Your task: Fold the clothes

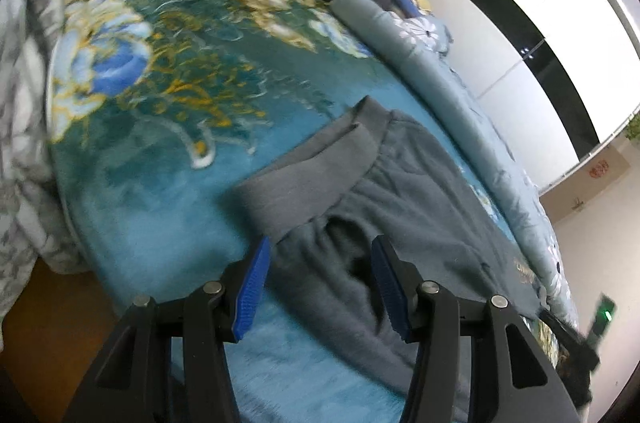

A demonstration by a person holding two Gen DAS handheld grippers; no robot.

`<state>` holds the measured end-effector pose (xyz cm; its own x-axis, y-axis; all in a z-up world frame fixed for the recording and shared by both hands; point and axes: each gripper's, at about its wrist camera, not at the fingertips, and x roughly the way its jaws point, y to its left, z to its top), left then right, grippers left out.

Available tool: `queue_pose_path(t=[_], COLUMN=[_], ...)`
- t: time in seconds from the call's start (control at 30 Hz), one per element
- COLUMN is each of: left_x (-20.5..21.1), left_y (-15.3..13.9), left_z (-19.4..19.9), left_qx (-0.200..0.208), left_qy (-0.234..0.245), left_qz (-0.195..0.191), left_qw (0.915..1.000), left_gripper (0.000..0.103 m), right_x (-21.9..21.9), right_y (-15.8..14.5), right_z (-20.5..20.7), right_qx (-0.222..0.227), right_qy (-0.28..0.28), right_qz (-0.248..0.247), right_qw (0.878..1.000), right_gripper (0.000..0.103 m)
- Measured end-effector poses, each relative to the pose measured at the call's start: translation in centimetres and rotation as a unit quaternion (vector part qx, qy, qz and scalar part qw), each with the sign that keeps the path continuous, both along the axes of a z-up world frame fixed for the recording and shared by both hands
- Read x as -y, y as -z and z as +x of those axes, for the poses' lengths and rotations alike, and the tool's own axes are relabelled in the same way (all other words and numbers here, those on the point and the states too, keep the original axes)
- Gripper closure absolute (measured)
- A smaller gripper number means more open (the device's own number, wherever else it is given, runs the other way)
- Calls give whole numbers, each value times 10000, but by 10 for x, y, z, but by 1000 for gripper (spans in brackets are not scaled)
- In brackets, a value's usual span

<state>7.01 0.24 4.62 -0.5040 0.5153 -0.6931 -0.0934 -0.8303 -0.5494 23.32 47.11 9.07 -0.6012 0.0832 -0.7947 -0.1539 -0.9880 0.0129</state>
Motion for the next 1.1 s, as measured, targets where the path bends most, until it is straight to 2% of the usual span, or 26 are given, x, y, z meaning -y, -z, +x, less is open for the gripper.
queue_pose_path(t=[0.1, 0.17, 0.27, 0.33, 0.4, 0.47, 0.57, 0.7, 0.8, 0.87, 0.93, 1.03, 1.07, 1.1], left_x=[3, 3, -2, -5, -7, -9, -11, -3, 6, 6, 4, 1, 1, 0], left_y=[15, 22, 24, 26, 26, 26, 25, 30, 33, 34, 34, 28, 25, 22], left_z=[2, 3, -3, -8, -12, -13, -15, -16, -16, -17, -18, -18, -18, -18], left_qx=[291, 372, 344, 316, 261, 239, 227, 280, 365, 407, 389, 291, 258, 223], left_qy=[4, 12, 90, 107, 65, 14, -48, -211, -341, -308, -230, -199, -189, -170], left_qz=[3, 101, 150, 189, 267, 316, 382, 728, 958, 933, 1018, 1053, 1053, 1051], left_qw=[9996, 9993, 9993, 9993, 9993, 9992, 9990, 9967, 9941, 9943, 9938, 9938, 9939, 9941], left_gripper=[49, 49, 49, 49, 49, 49, 50, 53, 69, 82, 89, 93, 94, 94], right_x=[-2, -8, -24, -34, -43, -48, -57, -66, -72, -72, -72, -72, -72, -72], right_y=[-12, -13, -9, 0, 11, 21, 35, 51, 63, 66, 66, 65, 65, 65], right_z=[66, 116, 196, 236, 271, 291, 301, 302, 303, 305, 304, 302, 300, 298], right_qx=[-348, -469, -643, -569, -467, -455, -649, -1122, -1247, -1335, -1407, -1512, -1547, -1553], right_qy=[595, 1195, 2157, 2642, 3056, 3227, 3407, 3480, 3557, 3555, 3527, 3477, 3466, 3454], right_qz=[-267, -400, -748, -917, -1060, -1255, -1675, -2287, -2610, -2677, -2678, -2706, -2725, -2716], right_qw=[9973, 9909, 9715, 9584, 9451, 9370, 9229, 9022, 8887, 8855, 8855, 8849, 8841, 8848], right_gripper=[88, 86, 80, 63, 56, 56, 54, 53, 53, 53, 52, 55, 58, 70])
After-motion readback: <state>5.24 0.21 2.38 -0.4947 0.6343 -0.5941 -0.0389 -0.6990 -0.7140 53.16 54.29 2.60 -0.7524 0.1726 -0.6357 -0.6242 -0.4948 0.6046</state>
